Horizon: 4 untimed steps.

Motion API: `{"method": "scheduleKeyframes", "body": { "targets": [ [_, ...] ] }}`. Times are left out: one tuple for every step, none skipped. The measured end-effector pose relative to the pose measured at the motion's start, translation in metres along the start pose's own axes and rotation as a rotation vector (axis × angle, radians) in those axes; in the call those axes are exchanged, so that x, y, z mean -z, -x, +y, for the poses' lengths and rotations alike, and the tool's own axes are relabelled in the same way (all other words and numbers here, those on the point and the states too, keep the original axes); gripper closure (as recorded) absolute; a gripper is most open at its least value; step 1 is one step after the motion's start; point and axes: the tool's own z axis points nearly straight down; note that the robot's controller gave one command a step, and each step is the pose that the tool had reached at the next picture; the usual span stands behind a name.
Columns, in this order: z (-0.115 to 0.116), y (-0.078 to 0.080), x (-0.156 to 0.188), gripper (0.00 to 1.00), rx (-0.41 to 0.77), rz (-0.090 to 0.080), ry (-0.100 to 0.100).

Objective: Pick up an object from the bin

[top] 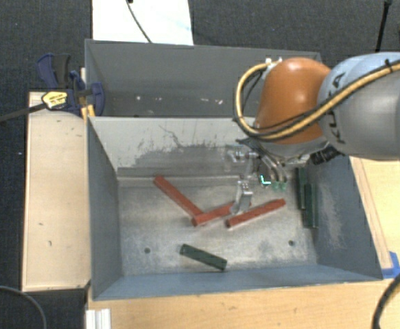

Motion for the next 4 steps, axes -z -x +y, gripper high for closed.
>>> {"method": "scheduleKeyframes", "body": {
  "targets": [
    [-0.012, -0.017, -0.076, 0.00, -0.092, 0.002, 0.000],
    [-0.012, -0.014, -0.070, 1.00, -0.092, -0.008, 0.002],
    [-0.056, -0.031, 0.055, 1.00, -0.088, -0.016, -0.002],
    [-0.076, -0.012, 0.097, 1.00, -0.060, -0.014, -0.002]
  ]
}}
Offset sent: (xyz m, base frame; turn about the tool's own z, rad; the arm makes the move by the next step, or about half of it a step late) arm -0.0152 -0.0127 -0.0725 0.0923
